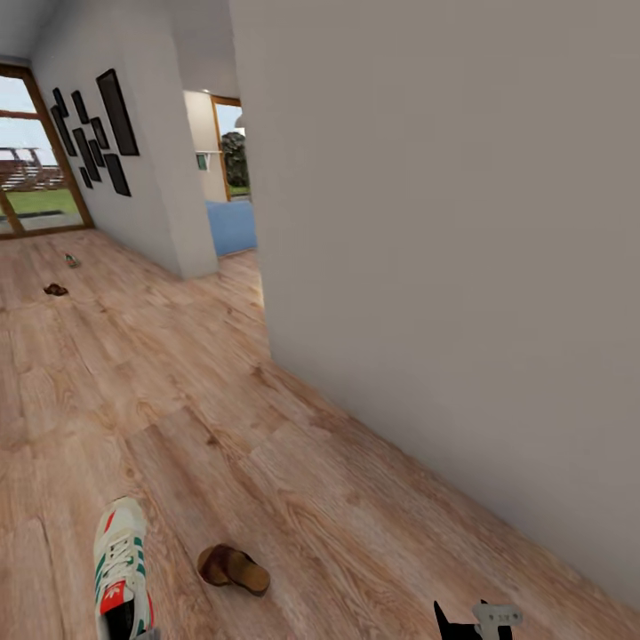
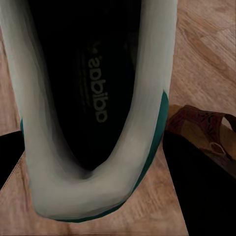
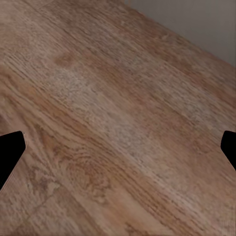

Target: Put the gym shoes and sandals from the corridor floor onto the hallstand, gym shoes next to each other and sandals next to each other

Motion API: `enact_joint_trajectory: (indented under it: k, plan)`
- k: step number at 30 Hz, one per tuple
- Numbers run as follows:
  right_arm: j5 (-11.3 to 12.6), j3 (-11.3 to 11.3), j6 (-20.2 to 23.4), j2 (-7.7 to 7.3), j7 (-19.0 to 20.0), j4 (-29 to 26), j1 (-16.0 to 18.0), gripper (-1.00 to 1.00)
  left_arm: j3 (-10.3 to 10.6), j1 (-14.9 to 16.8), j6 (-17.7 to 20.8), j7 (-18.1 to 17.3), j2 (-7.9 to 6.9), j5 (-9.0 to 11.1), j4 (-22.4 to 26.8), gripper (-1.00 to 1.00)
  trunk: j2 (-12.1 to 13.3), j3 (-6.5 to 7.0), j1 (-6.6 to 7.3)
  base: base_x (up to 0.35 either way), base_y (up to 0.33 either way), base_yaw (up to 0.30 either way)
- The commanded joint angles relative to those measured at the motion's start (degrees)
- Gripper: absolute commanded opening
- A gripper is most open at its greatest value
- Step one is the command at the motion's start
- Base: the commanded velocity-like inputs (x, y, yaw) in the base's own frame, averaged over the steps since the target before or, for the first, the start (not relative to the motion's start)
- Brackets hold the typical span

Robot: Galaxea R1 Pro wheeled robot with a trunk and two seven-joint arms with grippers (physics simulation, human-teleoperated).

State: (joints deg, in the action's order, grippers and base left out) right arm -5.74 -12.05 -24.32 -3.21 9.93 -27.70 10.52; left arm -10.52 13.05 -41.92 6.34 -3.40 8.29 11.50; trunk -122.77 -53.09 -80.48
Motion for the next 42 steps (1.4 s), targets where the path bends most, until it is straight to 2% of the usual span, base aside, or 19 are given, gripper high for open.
enact_joint_trajectory:
  k: [1, 42]
  plan:
    - [-0.59, -0.47, -0.2, 0.05, 0.35, 0.01, 0.03, 1.0, 0.38, 0.05, -0.18, 0.16, -0.02, 0.5, -0.05, -1.0, -0.02, -0.05, 0.01, 0.0, 0.0, 0.277]
    - [-0.59, -0.44, -0.18, 0.05, 0.35, 0.08, 0.03, 1.0, 0.33, 0.05, -0.23, 0.16, -0.02, 0.57, -0.08, -1.0, -0.02, -0.05, 0.01, 0.0, 0.0, 0.277]
